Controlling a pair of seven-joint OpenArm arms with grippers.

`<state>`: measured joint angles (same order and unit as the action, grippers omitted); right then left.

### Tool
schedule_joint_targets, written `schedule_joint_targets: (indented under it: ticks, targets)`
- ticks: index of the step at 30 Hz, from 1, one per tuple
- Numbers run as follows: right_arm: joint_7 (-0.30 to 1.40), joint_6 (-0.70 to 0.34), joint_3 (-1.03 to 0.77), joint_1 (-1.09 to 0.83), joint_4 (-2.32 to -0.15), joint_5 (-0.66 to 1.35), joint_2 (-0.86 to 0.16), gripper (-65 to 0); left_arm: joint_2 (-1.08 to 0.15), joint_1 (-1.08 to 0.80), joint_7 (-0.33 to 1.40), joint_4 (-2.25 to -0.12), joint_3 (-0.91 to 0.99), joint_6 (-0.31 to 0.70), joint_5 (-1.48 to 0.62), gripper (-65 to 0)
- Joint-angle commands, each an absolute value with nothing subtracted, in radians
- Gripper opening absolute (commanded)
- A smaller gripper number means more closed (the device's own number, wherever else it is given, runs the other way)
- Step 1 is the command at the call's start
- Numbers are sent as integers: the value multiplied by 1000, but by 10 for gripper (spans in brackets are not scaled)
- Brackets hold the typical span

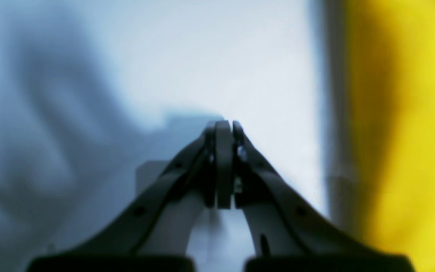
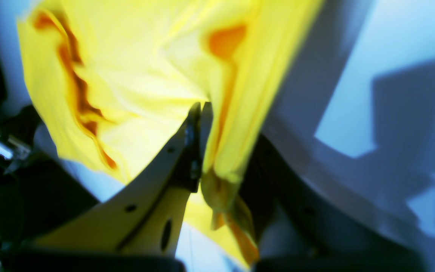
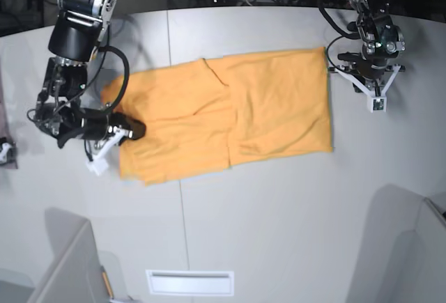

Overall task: Fold the T-shirt properly
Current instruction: 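Carry the right gripper's held end across onto the folded shirt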

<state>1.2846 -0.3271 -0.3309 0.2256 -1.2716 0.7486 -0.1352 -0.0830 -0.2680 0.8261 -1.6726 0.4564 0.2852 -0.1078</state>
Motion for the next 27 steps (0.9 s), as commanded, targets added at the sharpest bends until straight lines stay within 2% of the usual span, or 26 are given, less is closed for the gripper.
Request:
schedule_joint_targets:
  ticks: [1, 6, 11, 16, 20, 27]
  targets:
    - [1277, -309, -305, 243, -1334, 780, -139, -650, -81, -266, 835, -1676, 424, 294, -110, -650]
    - [1277, -151, -203, 217, -1521, 782, -131, -650, -71, -263, 835, -1676, 344, 294, -111, -650]
    - [1277, -62, -131, 191, -1647, 782, -130, -650, -59, -220, 839, -1662, 338, 294, -111, -650]
    - [1237, -58, -58, 157, -1741, 780, -108, -650, -64, -197, 839, -1641, 337, 294, -105, -650]
    - [1179, -56, 39, 137, -1825, 780, -108, -650, -56, -194, 839, -1641, 334, 294, 21, -650]
    - [1079, -56, 188, 101, -1900, 780, -108, -650, -45, -200, 837, -1644, 214, 294, 177, -650]
